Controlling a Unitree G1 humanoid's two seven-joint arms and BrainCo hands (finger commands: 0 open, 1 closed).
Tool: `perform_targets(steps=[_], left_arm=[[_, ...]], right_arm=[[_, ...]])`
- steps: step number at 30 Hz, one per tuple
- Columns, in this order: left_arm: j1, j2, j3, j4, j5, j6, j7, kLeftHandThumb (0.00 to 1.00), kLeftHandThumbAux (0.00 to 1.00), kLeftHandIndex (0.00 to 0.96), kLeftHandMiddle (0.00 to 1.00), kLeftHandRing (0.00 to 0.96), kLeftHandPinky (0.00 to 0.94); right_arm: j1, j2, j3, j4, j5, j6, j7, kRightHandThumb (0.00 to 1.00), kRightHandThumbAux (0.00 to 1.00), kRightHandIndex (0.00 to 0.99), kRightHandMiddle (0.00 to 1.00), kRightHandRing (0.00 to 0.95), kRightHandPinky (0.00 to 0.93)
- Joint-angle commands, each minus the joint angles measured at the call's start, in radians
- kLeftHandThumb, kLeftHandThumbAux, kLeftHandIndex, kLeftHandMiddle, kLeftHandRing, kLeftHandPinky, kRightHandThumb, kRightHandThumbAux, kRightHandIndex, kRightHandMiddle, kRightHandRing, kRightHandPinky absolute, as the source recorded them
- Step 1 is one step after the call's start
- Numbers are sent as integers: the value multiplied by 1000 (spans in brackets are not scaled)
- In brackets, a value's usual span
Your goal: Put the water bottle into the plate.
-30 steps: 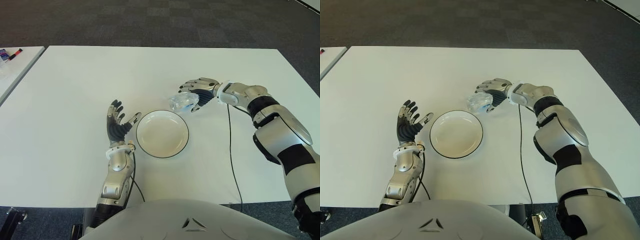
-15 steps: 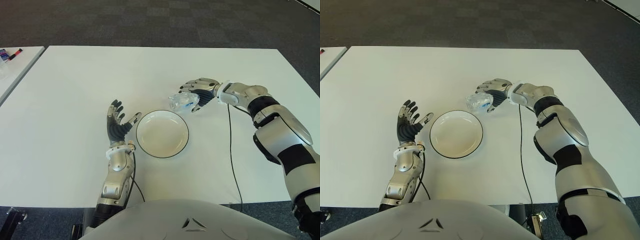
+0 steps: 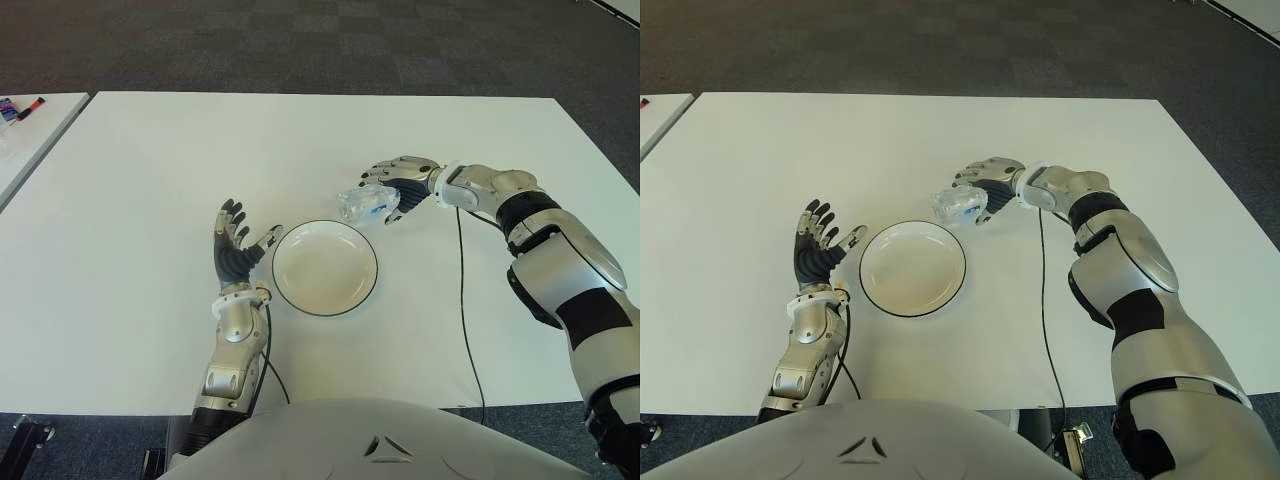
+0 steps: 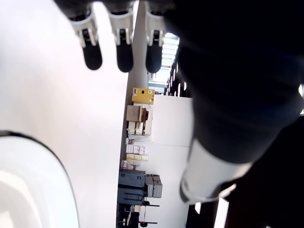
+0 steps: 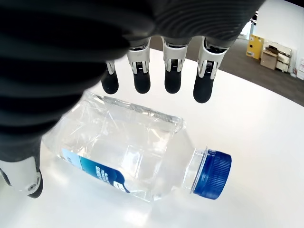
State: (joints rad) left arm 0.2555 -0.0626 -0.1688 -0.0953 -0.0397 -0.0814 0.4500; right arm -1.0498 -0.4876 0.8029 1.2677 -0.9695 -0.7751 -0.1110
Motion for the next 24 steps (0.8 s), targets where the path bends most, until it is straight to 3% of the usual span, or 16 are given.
perform_targets(steps=[1, 14, 24], left_arm=[[27, -97, -15, 2, 9, 2, 12, 0, 907, 113, 140, 129, 150], [62, -111, -52, -38, 38, 12, 41, 0, 907, 117, 136, 130, 163], [109, -125, -111, -99, 50, 27, 83, 0, 913, 115, 133, 131, 169]], right_arm=[[-24, 5, 4, -1, -5, 3, 9, 674, 564, 0, 0, 43, 176], [-42, 47, 0, 3, 12, 20, 120, 677, 569, 0, 0, 49, 145], [-24, 82, -10, -8, 49, 35, 263, 765, 578, 0, 1, 59, 181]])
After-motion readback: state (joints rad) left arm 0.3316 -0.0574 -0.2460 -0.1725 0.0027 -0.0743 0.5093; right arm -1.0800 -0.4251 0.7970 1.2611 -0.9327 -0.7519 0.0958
